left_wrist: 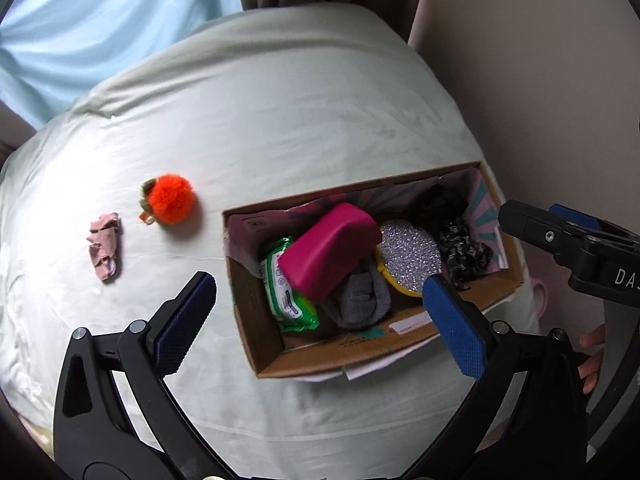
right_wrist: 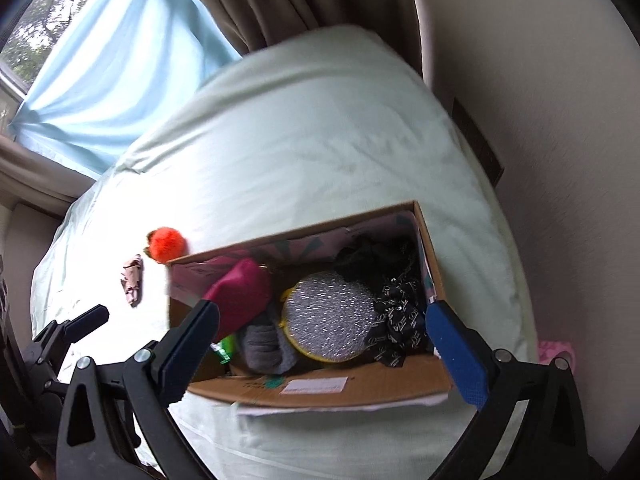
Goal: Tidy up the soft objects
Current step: 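Move both grippers toward the pink cloth and orange pompom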
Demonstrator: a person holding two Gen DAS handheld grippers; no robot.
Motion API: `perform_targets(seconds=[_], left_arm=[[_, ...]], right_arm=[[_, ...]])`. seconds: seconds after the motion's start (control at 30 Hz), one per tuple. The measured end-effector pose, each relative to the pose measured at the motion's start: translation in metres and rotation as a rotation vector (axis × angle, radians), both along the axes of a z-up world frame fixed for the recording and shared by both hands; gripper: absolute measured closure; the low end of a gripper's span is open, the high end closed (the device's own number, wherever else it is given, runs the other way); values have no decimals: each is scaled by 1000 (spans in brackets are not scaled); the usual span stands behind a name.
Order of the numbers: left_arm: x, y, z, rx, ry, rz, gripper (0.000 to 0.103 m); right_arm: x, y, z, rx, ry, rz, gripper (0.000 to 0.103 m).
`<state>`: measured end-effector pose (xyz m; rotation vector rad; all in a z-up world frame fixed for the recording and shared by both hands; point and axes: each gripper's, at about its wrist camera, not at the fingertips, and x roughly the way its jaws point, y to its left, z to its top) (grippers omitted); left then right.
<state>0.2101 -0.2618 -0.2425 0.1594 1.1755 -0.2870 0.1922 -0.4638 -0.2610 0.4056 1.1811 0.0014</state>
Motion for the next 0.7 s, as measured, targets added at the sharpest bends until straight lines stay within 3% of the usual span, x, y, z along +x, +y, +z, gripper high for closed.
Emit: perform_targets(seconds=[0.37,0.53,0.7], left_arm=[[-58,91,92,-115,-143,83,0],[-81,149,122,-116,-218,127,0],[-100,208,144,-114,-257,169,0]], right_arm=[[-51,73,112,-102,-159,95,0],[-78,124,153,-165,-236,125,0],[-98,173,176,-180,-271,132,0]])
